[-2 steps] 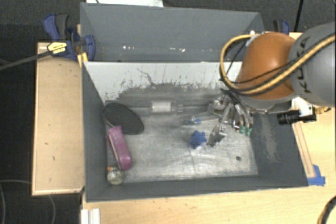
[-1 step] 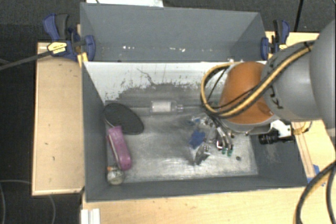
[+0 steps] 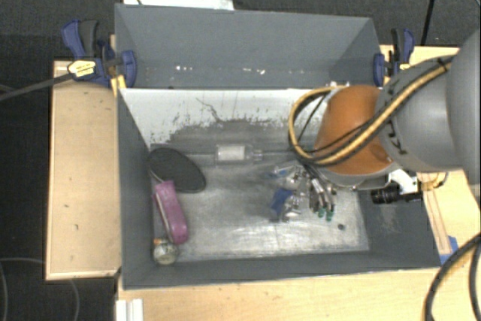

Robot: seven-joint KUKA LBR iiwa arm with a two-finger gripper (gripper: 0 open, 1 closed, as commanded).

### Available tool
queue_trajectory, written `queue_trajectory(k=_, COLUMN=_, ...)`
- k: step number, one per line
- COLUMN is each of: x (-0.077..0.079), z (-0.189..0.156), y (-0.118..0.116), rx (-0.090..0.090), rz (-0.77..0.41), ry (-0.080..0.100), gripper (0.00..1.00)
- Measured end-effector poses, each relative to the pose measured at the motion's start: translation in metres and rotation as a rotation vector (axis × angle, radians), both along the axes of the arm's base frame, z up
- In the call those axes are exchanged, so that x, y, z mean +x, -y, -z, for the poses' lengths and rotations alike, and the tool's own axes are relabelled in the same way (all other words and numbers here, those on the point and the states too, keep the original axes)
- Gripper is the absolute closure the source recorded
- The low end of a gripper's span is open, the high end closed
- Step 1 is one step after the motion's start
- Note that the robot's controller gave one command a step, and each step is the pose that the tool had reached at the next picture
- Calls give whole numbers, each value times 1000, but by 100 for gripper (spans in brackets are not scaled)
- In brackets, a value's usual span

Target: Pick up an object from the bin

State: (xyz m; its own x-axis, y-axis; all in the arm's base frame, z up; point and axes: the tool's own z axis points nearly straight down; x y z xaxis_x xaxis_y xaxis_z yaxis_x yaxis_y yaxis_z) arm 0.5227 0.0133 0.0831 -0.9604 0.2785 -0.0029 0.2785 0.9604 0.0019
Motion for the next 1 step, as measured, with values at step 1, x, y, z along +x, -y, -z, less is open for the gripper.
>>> queue_trajectory(k=1, x=27, z=-245, y=19, rx=-1, rz=-37, ry=9, gripper=100)
